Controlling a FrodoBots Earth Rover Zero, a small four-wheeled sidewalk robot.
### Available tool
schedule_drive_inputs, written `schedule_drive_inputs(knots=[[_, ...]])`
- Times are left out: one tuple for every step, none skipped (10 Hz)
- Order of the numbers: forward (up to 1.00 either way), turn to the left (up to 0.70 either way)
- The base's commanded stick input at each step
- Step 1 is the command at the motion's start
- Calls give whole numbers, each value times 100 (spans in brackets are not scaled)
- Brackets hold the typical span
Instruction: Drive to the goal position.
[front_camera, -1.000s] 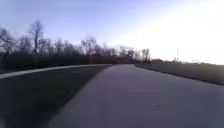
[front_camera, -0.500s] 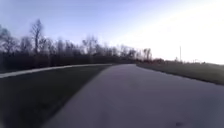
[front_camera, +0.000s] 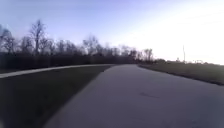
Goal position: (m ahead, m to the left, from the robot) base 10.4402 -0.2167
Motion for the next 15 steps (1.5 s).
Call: schedule_drive_inputs(knots=[[84, 1], [85, 1], [84, 1], [85, 1], [85, 1], [84, 1], [85, 1], [86, 1], [86, 1], [86, 1], [86, 1], [85, 1], [85, 1], [86, 1], [86, 1]])
